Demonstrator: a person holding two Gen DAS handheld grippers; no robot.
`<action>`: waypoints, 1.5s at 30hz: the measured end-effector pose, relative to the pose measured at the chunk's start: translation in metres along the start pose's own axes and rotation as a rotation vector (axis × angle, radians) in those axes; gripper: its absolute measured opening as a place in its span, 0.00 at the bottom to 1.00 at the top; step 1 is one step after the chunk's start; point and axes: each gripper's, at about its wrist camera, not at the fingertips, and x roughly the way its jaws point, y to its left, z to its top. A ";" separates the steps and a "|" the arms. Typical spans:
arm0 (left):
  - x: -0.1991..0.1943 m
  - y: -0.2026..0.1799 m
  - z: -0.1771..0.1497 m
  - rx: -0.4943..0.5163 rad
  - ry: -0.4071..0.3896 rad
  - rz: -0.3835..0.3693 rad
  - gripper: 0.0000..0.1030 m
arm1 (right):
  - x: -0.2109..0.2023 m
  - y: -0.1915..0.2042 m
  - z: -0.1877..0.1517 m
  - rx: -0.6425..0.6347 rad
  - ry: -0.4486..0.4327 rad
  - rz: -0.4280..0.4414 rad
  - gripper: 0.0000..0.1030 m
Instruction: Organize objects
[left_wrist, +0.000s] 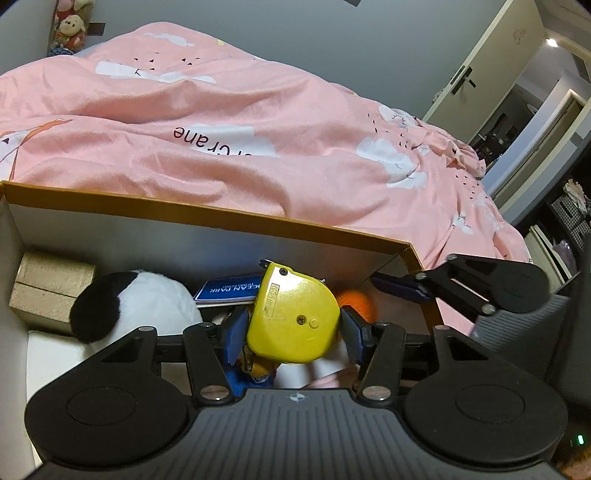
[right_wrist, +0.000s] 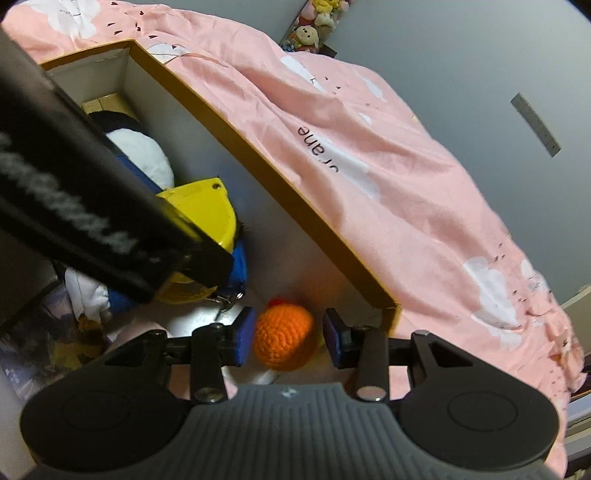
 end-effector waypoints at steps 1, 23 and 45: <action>0.001 -0.001 0.000 -0.001 -0.001 0.000 0.60 | -0.003 0.001 0.000 -0.007 -0.004 -0.009 0.45; 0.018 -0.023 0.006 0.080 -0.024 0.044 0.65 | -0.035 0.007 -0.007 0.026 -0.024 -0.012 0.48; -0.076 -0.049 -0.003 0.112 -0.321 0.262 0.83 | -0.107 0.008 -0.002 0.227 -0.093 0.066 0.73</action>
